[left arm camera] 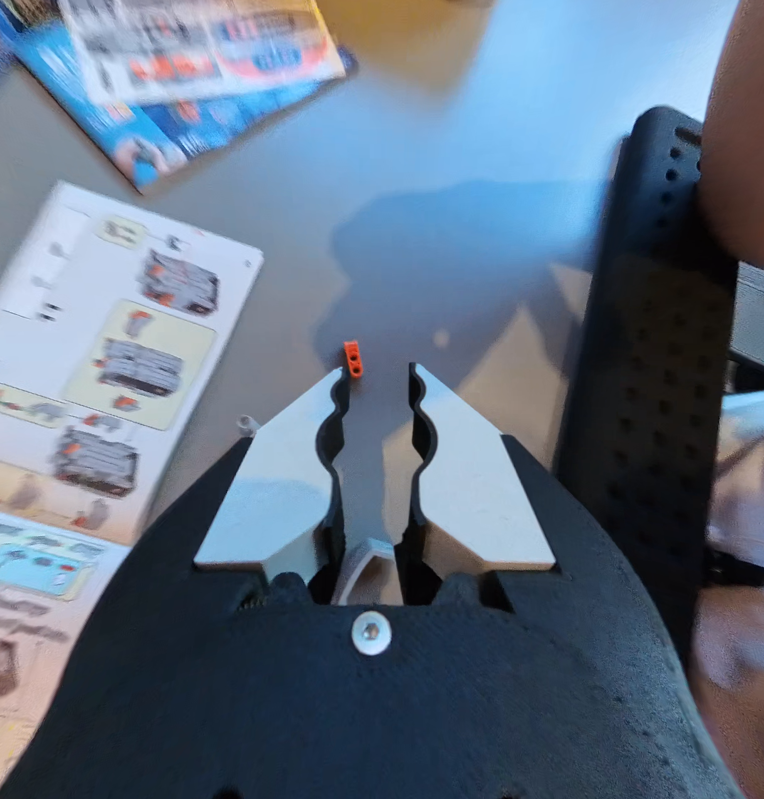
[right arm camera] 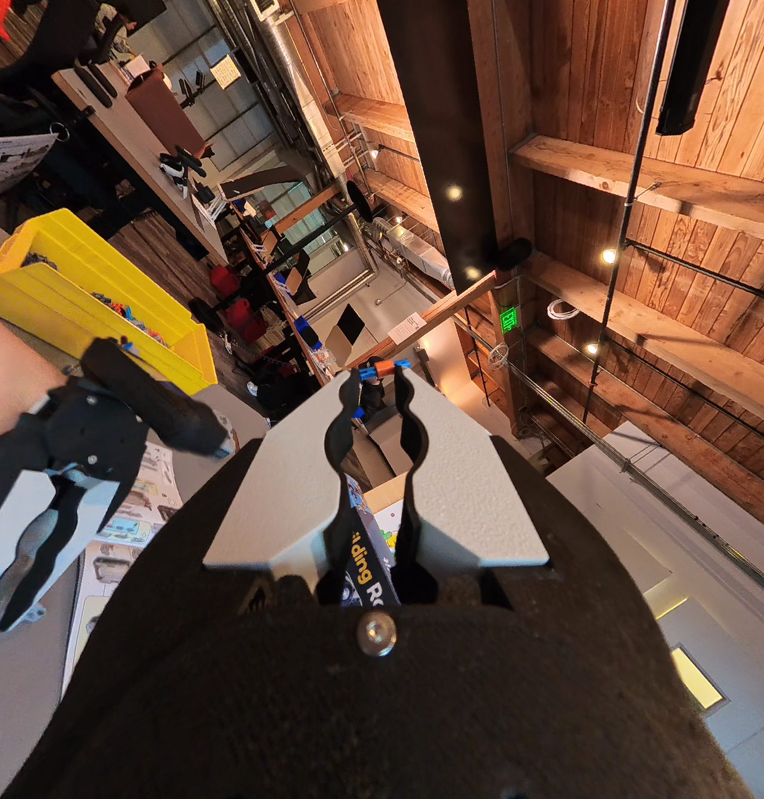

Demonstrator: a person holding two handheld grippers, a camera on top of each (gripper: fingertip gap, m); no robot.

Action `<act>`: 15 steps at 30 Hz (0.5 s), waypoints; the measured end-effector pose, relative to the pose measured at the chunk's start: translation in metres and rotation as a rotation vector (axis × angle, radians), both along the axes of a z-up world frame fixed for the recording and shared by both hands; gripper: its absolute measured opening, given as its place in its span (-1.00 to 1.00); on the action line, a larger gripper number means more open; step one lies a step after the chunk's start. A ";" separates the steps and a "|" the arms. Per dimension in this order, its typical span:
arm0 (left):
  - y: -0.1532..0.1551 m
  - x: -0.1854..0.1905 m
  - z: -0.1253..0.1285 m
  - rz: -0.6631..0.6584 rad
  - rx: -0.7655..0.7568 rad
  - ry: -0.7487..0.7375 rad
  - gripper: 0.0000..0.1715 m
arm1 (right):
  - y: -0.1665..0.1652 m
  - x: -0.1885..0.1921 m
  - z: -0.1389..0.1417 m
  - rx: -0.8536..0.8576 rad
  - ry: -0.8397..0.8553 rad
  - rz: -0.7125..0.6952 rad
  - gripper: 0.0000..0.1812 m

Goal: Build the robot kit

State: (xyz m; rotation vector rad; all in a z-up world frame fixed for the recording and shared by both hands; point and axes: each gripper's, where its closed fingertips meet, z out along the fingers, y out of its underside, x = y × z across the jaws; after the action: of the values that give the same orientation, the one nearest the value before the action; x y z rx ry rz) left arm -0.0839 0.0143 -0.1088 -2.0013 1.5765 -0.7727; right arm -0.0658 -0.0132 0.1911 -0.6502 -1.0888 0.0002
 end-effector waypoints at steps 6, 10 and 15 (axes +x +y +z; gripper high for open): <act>0.012 0.011 -0.030 0.065 0.037 0.119 -0.72 | 0.000 0.000 -0.002 0.006 -0.021 -0.016 -0.84; 0.009 0.012 -0.045 0.080 0.020 0.149 -0.72 | -0.003 0.000 -0.001 0.011 -0.016 0.003 -0.84; 0.012 0.014 -0.054 0.089 0.031 0.169 -0.75 | -0.003 -0.001 -0.003 0.017 -0.033 -0.007 -0.84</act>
State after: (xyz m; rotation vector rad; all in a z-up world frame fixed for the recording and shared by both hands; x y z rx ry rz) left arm -0.0695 0.0264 -0.1632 -2.1463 1.5679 -0.5544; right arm -0.0672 -0.0164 0.1883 -0.6405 -1.1174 -0.0255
